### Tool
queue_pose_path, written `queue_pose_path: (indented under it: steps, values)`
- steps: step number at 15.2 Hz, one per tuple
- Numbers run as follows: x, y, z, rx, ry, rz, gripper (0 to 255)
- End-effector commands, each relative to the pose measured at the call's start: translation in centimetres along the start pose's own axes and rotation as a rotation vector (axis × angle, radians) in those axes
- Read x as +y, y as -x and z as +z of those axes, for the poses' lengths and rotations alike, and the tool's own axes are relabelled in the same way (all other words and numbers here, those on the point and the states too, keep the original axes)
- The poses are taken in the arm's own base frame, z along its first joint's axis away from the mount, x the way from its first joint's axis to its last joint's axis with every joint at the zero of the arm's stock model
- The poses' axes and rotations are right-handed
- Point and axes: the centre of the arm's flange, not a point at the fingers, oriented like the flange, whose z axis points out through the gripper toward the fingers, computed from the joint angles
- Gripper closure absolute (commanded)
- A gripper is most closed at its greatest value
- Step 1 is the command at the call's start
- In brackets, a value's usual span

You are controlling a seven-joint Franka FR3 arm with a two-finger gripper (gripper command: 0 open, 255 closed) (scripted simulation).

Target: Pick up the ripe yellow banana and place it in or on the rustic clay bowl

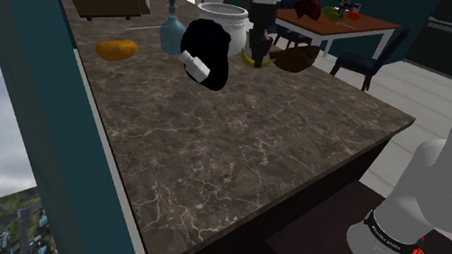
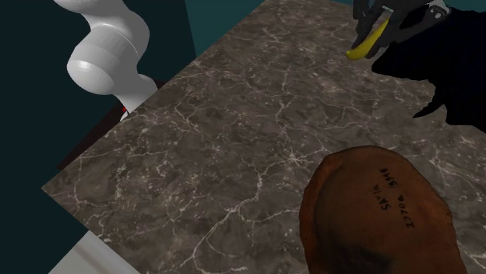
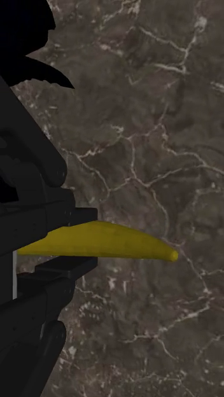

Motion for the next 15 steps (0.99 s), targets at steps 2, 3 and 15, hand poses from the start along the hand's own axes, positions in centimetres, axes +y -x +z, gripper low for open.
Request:
queue_pose_path:
  steps: [2,3,15]
  values:
    - [-0.1,0.2,-1.6,0.0,0.0,0.0,255]
    - [-0.2,0.2,-2.1,0.0,0.0,0.0,255]
    - [0.1,1.5,-7.5,0.0,0.0,0.0,255]
